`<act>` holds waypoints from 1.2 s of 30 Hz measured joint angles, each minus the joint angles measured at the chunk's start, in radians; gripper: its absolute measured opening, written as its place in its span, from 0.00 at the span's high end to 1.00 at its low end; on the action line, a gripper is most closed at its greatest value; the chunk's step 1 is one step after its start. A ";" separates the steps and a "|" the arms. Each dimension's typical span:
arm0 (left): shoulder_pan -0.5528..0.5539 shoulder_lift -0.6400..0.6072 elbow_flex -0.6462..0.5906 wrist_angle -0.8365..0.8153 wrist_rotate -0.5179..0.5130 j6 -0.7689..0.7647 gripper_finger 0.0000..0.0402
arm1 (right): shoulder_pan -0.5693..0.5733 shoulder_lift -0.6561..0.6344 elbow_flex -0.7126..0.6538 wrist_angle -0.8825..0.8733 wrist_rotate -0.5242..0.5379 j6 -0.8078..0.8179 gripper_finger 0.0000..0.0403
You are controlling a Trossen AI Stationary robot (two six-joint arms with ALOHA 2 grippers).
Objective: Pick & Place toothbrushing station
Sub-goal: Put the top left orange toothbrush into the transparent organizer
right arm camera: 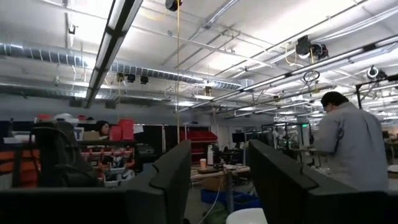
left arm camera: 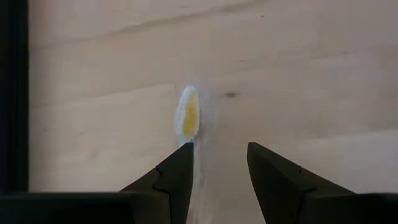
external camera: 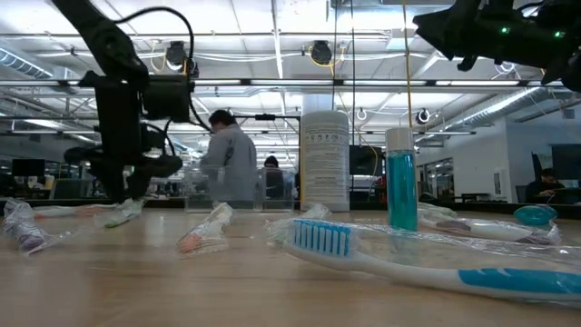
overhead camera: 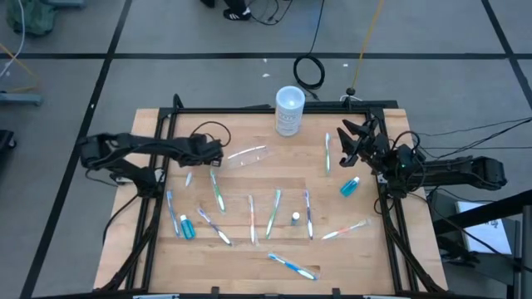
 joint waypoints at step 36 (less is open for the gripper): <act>0.003 0.008 0.015 -0.022 0.031 0.128 0.99 | 0.000 0.000 0.001 -0.021 0.000 0.022 0.63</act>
